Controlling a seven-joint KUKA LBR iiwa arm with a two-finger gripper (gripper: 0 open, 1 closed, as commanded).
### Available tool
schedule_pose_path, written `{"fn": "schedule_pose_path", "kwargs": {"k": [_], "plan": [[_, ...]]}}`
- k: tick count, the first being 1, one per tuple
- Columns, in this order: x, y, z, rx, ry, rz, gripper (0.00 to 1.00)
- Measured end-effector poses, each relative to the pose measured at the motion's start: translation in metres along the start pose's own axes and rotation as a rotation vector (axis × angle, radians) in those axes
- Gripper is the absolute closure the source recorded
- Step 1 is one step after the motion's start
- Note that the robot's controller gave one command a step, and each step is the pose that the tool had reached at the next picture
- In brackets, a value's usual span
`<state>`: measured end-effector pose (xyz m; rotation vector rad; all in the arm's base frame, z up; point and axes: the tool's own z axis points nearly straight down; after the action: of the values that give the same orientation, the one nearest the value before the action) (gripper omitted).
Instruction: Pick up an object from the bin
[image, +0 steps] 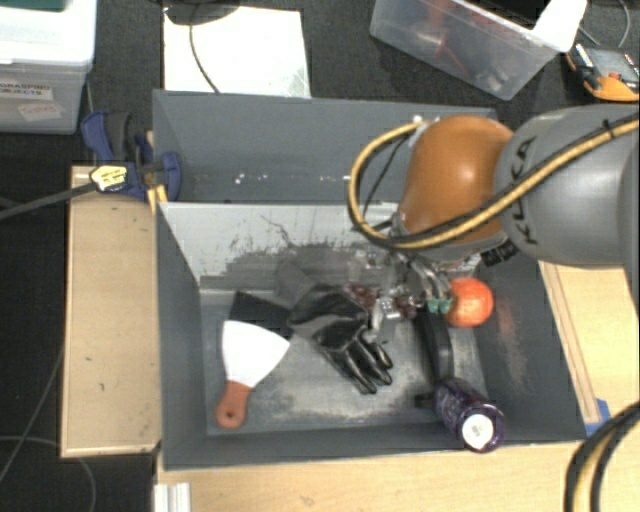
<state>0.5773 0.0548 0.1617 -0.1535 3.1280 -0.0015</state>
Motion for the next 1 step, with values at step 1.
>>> {"fn": "schedule_pose_path", "kwargs": {"k": [1], "plan": [[0.0115,0.0285,0.0534,0.001,0.009,0.841,0.00]]}}
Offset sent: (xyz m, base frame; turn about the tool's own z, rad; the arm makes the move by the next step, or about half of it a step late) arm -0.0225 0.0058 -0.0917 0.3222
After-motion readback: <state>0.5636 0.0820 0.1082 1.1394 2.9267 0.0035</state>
